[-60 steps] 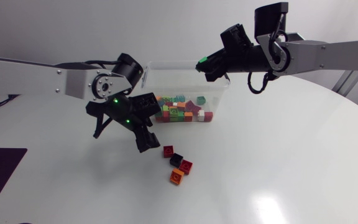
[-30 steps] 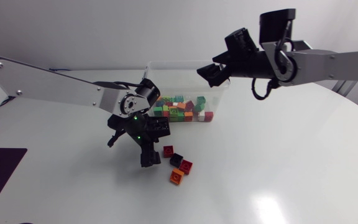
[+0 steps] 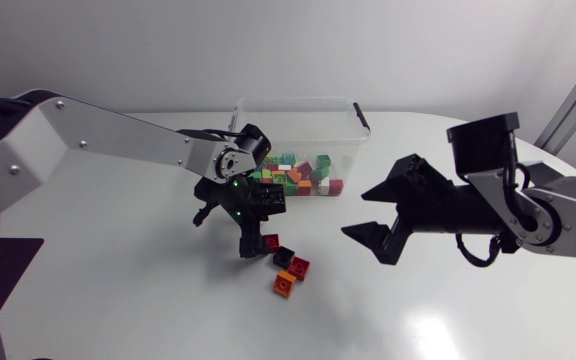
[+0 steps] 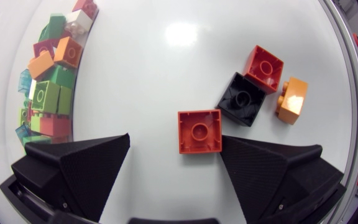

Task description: Place the duplo bricks in the container

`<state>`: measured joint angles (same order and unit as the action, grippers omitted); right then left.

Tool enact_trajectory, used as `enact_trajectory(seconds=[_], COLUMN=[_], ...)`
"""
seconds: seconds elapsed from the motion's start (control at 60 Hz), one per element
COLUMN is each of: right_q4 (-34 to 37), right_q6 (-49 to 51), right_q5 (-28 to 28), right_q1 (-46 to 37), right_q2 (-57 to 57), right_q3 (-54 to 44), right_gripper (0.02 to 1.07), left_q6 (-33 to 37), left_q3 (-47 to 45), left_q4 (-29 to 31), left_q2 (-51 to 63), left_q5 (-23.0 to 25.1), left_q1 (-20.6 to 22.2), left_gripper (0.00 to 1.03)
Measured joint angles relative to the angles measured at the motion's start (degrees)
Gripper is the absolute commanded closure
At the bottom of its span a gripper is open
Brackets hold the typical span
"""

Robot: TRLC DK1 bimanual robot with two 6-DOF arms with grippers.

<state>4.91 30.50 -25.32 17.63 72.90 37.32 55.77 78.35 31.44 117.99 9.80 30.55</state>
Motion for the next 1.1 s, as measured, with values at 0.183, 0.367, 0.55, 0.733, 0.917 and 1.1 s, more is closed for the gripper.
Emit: enact_trajectory(seconds=[0.183, 0.367, 0.55, 0.733, 0.917, 1.1], right_q4=[1.6, 2.3, 2.6, 2.5, 1.9, 0.7], right_q6=[1.3, 0.9, 0.8, -0.1, -1.4, -1.9], right_q5=[2.5, 4.5, 6.1, 6.8, 8.3, 10.2], right_q1=[4.2, 9.6, 12.3, 13.5, 15.4, 16.3], right_q2=[0.3, 6.4, 13.9, 18.1, 22.3, 26.1], right_q3=[-1.7, -1.2, 0.9, 4.0, 6.8, 9.0], right_gripper=[0.07, 0.07, 0.07, 0.07, 0.1, 0.19], left_q6=[0.0, 0.0, 0.0, 0.0, 0.0, 0.0], left_q3=[1.3, 1.7, 1.7, 2.0, 0.6, -1.6], left_q4=[0.0, 0.1, 0.6, 2.9, 5.4, 7.3], left_q2=[1.0, 1.2, 1.4, 1.4, -0.7, -7.4], left_q5=[0.0, 1.1, 2.4, 3.9, 4.5, 4.9], left_q1=[0.1, 0.1, 0.3, 0.4, -0.1, -2.0], left_gripper=[0.3, 0.72, 0.77, 0.77, 0.78, 0.78])
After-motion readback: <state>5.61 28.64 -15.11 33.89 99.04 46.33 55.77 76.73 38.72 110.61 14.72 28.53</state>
